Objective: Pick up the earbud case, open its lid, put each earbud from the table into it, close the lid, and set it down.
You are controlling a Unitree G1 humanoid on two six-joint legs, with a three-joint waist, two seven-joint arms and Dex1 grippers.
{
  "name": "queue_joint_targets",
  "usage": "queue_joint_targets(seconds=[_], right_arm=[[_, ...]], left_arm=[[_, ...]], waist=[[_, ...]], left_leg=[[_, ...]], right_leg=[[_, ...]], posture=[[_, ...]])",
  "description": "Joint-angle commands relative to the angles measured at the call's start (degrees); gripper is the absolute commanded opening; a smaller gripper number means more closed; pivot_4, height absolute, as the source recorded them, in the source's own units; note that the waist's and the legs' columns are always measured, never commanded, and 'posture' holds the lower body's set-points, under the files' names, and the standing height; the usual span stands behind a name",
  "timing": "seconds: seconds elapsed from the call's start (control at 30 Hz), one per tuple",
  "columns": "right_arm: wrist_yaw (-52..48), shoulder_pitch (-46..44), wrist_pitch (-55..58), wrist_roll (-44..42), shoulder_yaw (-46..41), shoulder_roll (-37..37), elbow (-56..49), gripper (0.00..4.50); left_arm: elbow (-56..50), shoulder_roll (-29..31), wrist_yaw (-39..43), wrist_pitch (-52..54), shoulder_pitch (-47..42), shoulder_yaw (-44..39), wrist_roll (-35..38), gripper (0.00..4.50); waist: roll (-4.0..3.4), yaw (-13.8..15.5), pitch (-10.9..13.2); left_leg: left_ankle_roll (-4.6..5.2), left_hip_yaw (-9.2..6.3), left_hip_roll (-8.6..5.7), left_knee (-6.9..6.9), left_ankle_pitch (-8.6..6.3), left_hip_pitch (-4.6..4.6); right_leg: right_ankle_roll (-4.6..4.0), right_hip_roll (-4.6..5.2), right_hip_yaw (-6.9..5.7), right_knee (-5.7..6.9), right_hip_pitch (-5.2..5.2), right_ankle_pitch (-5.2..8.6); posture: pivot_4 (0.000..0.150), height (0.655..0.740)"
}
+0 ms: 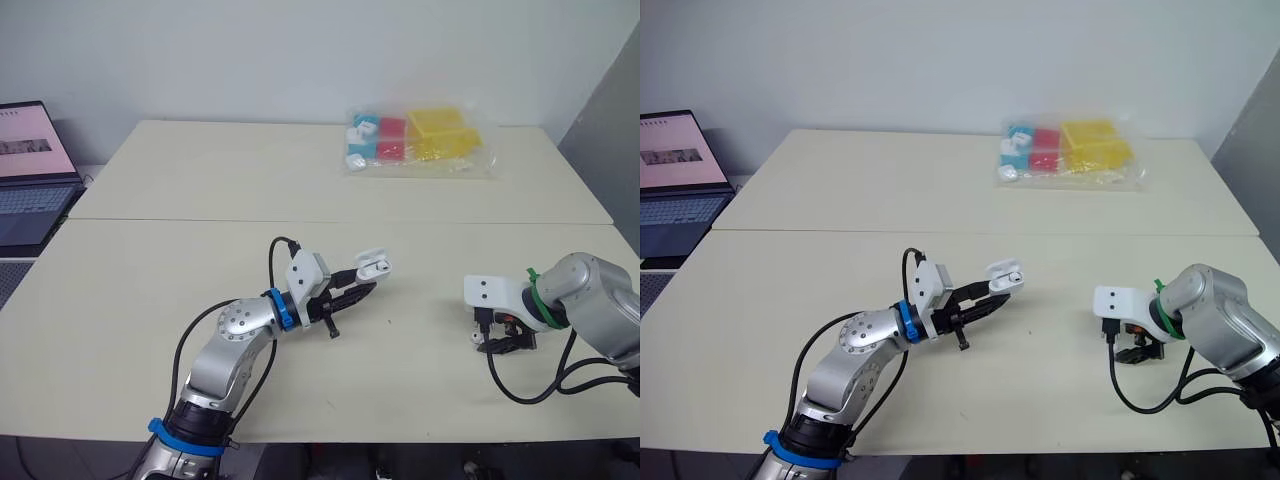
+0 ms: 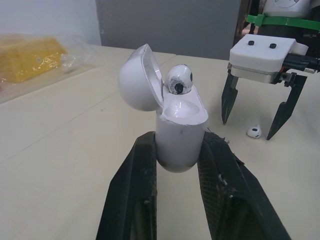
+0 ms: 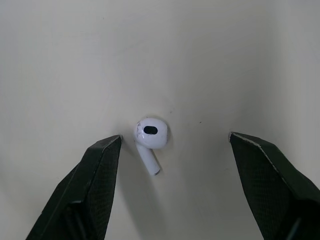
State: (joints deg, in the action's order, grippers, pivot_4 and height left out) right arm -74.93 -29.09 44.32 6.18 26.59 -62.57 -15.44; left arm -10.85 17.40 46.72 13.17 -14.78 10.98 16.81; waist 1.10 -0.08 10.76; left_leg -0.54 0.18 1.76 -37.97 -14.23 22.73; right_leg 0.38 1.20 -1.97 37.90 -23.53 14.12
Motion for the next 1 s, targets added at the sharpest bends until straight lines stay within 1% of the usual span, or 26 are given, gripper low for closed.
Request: queue_joint_targets(seconds=[0.03, 0.23, 0.27, 0.57, 0.77, 0.87, 0.93, 1.0], right_arm=[[0.3, -0.1, 0.0, 0.6, 0.3, 0.8, -1.3, 2.67], [0.2, 0.1, 0.0, 0.5, 0.1, 0.8, -1.7, 0.58], [0.2, 0.2, -0.1, 0.5, 0.1, 0.7, -1.8, 0.42], [-1.6, 0.1, -2.2, -0.7, -1.7, -1.3, -2.1, 0.43], [-3.3, -0.9, -3.0, -4.8, -6.4, -2.4, -4.9, 0.43], [-3.4, -2.2, -2.8, -9.3, -11.1, -1.1, -7.1, 0.43], [-2.2, -3.5, -0.2, -13.5, -15.7, 0.8, -8.9, 0.43], [-0.5, -4.1, 2.5, -16.2, -18.5, 2.2, -10.1, 0.43]], left_arm=[[-1.3, -0.3, -0.2, -1.2, -0.1, 0.3, 0.3, 0.76], [-1.1, -0.2, 0.0, -1.1, -0.2, 0.2, 0.3, 0.76], [-1.1, -0.2, 0.0, -1.1, -0.2, 0.3, 0.3, 0.76], [-0.7, -0.2, 0.1, -1.4, -0.5, 0.2, 0.1, 0.76], [0.2, -0.9, -0.2, -2.2, -0.2, 0.4, 0.0, 0.76], [1.3, -1.7, -0.4, -2.9, -0.9, 0.4, -0.1, 0.76], [2.3, -2.4, -0.6, -3.1, -2.3, 0.2, -0.1, 0.76], [3.4, -2.8, -0.6, -3.2, -3.4, -0.3, 0.0, 0.76]], waist=[[0.0, 0.0, 0.0], [0.0, 0.0, 0.0], [0.0, 0.0, 0.0], [0.0, 0.1, 0.0], [-0.01, 0.1, 0.0], [-0.01, 0.1, 0.0], [0.0, 0.1, 0.0], [0.0, 0.1, 0.0]], left_leg=[[0.0, 0.0, 0.0, 0.0, 0.0, -0.01], [0.0, 0.01, -0.01, -0.01, 0.0, -0.01], [0.0, 0.0, -0.02, -0.01, 0.0, -0.01], [0.0, -0.01, -0.02, -0.01, 0.0, 0.0], [0.0, -0.01, -0.03, 0.01, 0.0, 0.05], [0.0, -0.01, -0.03, 0.01, 0.0, 0.05], [0.0, 0.0, -0.03, 0.0, 0.0, 0.03], [0.0, 0.0, -0.04, -0.02, 0.0, 0.07]], right_leg=[[0.0, 0.0, 0.0, 0.01, 0.0, 0.0], [0.0, 0.01, 0.0, 0.03, 0.0, 0.0], [0.0, 0.01, 0.0, 0.03, 0.0, 0.0], [0.0, 0.02, 0.0, 0.01, 0.0, 0.0], [0.0, 0.03, 0.0, -0.02, -0.03, 0.0], [0.0, 0.02, -0.01, -0.02, -0.03, 0.0], [0.0, 0.02, 0.0, 0.01, -0.04, 0.0], [0.0, 0.02, -0.03, 0.01, -0.03, 0.0]], posture=[[0.15, 0.7345], [0.15, 0.7345], [0.15, 0.7345], [0.15, 0.7345], [0.15, 0.7345], [0.15, 0.7345], [0.15, 0.7345], [0.15, 0.7345]])
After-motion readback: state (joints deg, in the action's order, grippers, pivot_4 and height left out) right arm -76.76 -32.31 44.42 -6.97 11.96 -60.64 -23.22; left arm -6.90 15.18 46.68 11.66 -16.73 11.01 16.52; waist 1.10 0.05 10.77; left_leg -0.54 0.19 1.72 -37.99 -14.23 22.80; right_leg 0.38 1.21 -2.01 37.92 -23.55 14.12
